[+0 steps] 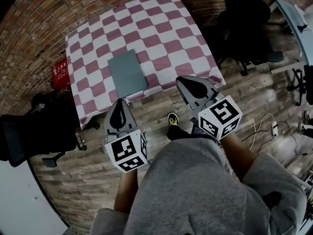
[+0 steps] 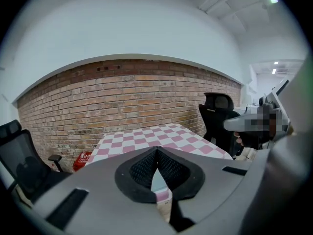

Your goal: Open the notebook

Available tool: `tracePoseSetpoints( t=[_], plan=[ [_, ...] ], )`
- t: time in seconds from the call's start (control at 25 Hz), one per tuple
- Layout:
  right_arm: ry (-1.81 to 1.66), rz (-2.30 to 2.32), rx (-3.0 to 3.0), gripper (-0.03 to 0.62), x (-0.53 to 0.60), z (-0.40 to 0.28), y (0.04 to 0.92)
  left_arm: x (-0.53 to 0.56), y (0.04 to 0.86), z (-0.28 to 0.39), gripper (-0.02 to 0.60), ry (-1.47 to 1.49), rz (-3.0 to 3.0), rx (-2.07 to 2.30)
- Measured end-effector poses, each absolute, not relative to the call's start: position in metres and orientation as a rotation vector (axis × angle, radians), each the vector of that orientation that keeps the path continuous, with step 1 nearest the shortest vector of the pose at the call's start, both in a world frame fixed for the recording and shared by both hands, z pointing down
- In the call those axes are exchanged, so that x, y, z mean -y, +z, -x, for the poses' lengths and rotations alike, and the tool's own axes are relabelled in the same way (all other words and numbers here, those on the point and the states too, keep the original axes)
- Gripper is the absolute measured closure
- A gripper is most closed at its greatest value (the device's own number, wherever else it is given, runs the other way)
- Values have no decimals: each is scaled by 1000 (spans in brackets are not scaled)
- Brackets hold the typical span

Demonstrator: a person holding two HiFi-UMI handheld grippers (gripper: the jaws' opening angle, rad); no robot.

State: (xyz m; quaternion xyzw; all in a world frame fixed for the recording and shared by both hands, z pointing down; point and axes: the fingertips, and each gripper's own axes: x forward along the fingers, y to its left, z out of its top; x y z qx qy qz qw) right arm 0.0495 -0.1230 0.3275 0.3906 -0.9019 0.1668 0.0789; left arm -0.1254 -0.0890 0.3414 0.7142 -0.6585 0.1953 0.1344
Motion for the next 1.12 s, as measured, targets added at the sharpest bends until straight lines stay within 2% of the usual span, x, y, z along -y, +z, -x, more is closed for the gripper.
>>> tracePoseSetpoints(
  t=[1.12],
  plan=[
    [646, -1028, 2755, 566, 183, -38, 350, 136, 364, 125, 574, 730, -2052, 1872]
  ],
)
